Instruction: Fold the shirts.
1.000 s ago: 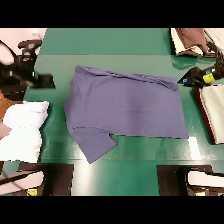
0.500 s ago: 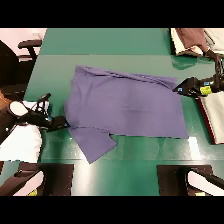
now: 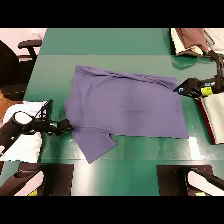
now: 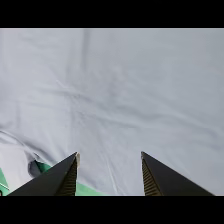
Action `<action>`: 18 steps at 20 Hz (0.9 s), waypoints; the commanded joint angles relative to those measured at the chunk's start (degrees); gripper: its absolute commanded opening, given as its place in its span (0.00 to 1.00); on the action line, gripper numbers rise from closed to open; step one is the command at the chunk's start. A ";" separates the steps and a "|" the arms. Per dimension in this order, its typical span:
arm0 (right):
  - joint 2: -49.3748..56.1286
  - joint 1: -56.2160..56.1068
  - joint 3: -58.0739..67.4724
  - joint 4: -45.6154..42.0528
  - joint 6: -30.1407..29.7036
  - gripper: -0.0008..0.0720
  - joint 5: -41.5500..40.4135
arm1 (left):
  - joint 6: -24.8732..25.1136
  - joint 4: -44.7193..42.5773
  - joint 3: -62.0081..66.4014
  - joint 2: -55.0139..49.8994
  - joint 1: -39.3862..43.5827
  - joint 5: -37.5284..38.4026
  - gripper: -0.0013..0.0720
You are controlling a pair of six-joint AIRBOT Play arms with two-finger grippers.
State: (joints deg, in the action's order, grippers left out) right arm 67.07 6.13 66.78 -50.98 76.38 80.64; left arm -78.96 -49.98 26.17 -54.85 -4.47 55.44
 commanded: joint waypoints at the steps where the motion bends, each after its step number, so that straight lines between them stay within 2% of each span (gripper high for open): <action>1: -0.04 4.68 -0.04 -2.56 0.02 0.63 4.17 | 1.73 1.97 3.13 0.11 -0.04 1.22 0.05; 5: -2.05 13.51 -7.23 -14.29 0.70 0.63 7.02 | 2.08 -1.22 9.07 0.17 -0.04 4.46 0.05; 7: -3.76 19.85 -14.97 -16.33 0.70 0.64 5.66 | 2.34 -1.29 10.29 0.15 -0.02 5.38 0.05; 8: -4.33 23.54 -19.12 -16.68 0.68 0.68 4.98 | 2.54 -1.22 10.29 0.15 -0.02 5.60 0.05; 9: -4.35 27.19 -22.80 -16.46 0.68 0.73 4.20 | 2.56 -1.29 10.29 0.15 -0.02 5.90 0.05; 13: -1.57 33.53 -31.98 -11.82 -1.18 0.68 -0.24 | 2.97 -0.79 10.29 0.15 -0.02 6.19 0.05; 16: 1.88 30.58 -34.03 -6.97 -1.75 0.67 -4.52 | 2.97 -0.63 10.29 0.15 -0.02 6.36 0.05; 17: 3.08 28.39 -33.86 -7.02 -1.75 0.60 -5.38 | 2.95 -0.59 10.29 0.15 -0.04 6.40 0.05; 18: 4.07 26.18 -33.33 -6.99 -1.75 0.60 -5.90 | 2.95 -0.59 10.29 0.15 -0.02 6.56 0.05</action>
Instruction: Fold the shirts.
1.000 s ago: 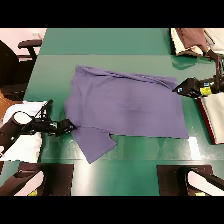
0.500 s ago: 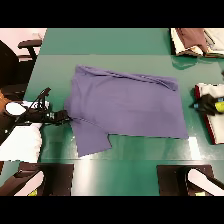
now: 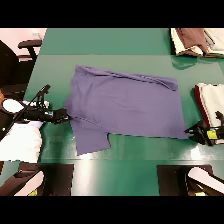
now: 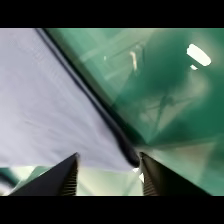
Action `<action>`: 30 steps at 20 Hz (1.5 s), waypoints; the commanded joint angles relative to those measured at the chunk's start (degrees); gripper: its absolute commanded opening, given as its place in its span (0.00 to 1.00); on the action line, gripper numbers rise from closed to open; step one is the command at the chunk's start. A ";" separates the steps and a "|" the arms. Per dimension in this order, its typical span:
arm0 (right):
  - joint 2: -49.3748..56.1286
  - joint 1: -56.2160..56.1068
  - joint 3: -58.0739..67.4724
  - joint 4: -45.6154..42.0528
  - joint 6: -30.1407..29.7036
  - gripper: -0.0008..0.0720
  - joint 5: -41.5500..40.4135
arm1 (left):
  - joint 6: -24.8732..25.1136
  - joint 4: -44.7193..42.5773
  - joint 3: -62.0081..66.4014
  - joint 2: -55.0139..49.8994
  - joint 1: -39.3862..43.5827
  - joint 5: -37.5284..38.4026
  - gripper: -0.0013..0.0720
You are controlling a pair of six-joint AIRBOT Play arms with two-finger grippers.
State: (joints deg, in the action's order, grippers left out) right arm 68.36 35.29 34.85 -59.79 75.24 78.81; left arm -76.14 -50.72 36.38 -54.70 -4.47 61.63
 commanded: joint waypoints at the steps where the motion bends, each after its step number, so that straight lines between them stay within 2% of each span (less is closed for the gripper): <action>1: 3.58 -5.46 -0.55 1.75 -0.61 0.53 -4.44 | 0.13 0.15 0.11 0.00 -0.02 0.48 0.05; 2: 3.98 -7.50 0.46 1.77 -0.61 0.32 -4.72 | 0.15 0.13 0.11 0.00 -0.04 0.63 0.05; 3: 3.72 -9.57 1.64 1.68 -0.61 0.17 -4.94 | 0.15 0.13 0.17 0.02 -0.04 0.94 0.05; 4: 2.93 -11.23 2.91 1.70 -0.61 0.07 -5.11 | 0.15 0.13 0.57 0.28 -0.04 1.46 0.05; 5: 1.38 -12.94 4.57 1.66 -0.61 0.04 -5.11 | 0.13 0.09 1.40 1.11 -0.04 1.88 0.05; 9: -8.57 -17.22 16.17 1.79 -0.61 0.03 -4.68 | -0.39 -0.48 12.04 7.69 -0.04 2.75 0.05; 15: -20.20 -19.56 48.57 1.64 -0.48 0.03 -4.87 | -1.79 -0.68 50.42 10.01 -0.04 9.09 0.05; 19: -23.15 -19.47 67.19 1.03 -0.09 0.03 -3.61 | -7.10 -4.79 73.99 10.01 -0.04 9.40 0.05; 22: -23.02 -19.50 77.50 -3.43 3.93 0.03 0.96 | -9.46 -4.90 85.11 10.01 -0.04 9.07 0.04; 26: -18.86 -19.50 87.47 -10.64 7.45 0.03 10.69 | -10.08 -6.99 88.13 9.92 -0.04 7.76 0.04; 30: -13.14 -20.04 83.65 -10.38 8.37 0.03 13.53 | -10.88 -9.94 75.17 8.98 -0.04 9.01 0.04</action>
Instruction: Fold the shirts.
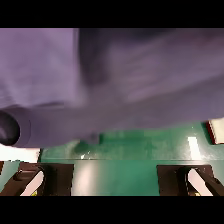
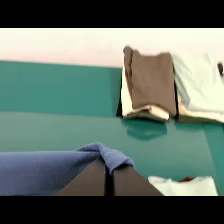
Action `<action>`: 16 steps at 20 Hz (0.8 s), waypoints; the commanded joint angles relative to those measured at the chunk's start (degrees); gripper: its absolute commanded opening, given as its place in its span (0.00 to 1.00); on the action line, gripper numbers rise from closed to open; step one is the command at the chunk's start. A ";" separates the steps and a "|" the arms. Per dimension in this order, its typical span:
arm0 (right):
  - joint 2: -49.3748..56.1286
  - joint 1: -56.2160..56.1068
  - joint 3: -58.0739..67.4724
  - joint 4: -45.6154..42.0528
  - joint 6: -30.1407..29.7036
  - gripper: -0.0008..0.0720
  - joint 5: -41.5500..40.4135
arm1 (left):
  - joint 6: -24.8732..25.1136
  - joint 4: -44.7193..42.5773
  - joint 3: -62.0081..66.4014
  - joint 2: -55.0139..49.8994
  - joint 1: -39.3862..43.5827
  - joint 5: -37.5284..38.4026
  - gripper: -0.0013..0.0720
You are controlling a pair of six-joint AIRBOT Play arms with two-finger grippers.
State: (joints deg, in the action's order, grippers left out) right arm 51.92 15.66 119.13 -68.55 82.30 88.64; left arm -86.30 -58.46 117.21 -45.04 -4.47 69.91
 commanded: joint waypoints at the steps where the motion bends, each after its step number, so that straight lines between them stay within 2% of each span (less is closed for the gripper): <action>1: 4.90 -1.25 -4.15 -1.79 1.29 0.03 4.35 | -0.72 -2.45 -9.16 -2.32 -0.04 2.80 0.05; 5: 15.21 -6.54 -15.93 -2.27 1.25 0.03 5.33 | -0.07 -2.60 -20.65 -13.14 -0.02 8.50 0.05; 9: 29.40 -11.69 -22.21 -8.50 1.31 0.03 3.80 | 1.60 -2.45 -26.49 -28.30 -0.02 8.11 0.05; 12: 41.09 -12.37 -19.76 -8.24 1.31 0.03 1.75 | 4.55 -1.27 -26.49 -40.70 -0.02 2.43 0.05; 14: 48.00 -12.37 -13.92 -7.45 1.53 0.03 0.22 | 6.43 0.04 -25.00 -47.08 -0.02 -2.69 0.05; 16: 53.18 -12.37 -6.82 -7.48 1.90 0.03 -0.90 | 7.37 -0.20 -20.81 -52.65 -0.04 -4.00 0.05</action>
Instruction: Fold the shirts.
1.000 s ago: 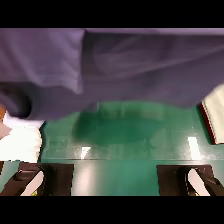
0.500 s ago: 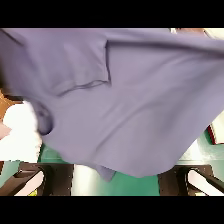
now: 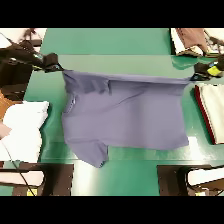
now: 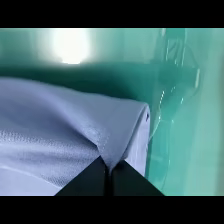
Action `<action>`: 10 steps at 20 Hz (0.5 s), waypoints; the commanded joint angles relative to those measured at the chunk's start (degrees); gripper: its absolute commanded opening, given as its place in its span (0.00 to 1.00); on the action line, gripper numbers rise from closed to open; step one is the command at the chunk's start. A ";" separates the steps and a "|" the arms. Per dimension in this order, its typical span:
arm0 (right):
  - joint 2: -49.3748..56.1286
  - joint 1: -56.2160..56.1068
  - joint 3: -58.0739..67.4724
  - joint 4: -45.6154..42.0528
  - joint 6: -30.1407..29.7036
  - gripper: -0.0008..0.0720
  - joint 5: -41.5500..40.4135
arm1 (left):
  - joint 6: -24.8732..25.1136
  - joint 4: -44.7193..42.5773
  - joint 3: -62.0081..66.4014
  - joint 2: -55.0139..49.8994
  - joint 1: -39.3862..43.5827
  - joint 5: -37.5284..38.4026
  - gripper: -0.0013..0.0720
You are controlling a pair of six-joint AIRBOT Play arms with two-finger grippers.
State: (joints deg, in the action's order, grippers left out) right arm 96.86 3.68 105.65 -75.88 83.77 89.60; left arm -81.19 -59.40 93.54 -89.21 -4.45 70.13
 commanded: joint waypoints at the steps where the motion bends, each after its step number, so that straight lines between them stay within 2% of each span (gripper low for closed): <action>1: 9.97 -0.39 9.86 -0.13 0.46 0.03 -2.36 | 2.23 0.66 4.22 -9.79 -0.07 -5.14 0.05; 3: 10.51 -0.39 12.57 -0.15 0.44 0.03 -3.13 | 2.40 0.66 5.46 -9.92 -0.07 -6.62 0.05; 4: 9.57 -0.39 11.85 -0.17 0.37 0.03 -3.21 | 2.40 0.50 6.32 -9.75 -0.07 -5.01 0.05; 7: 3.91 -0.39 3.48 -0.37 -0.28 0.03 -3.52 | 2.14 -3.26 8.11 -9.66 0.37 7.43 0.05; 10: -1.79 -0.46 -7.74 -0.66 -0.55 0.03 -6.21 | 1.60 -9.84 4.24 -9.57 3.72 10.82 0.05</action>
State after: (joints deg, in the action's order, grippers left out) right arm 99.20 3.33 105.67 -76.42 83.66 85.65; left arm -79.22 -64.20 99.42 -98.43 -2.74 75.66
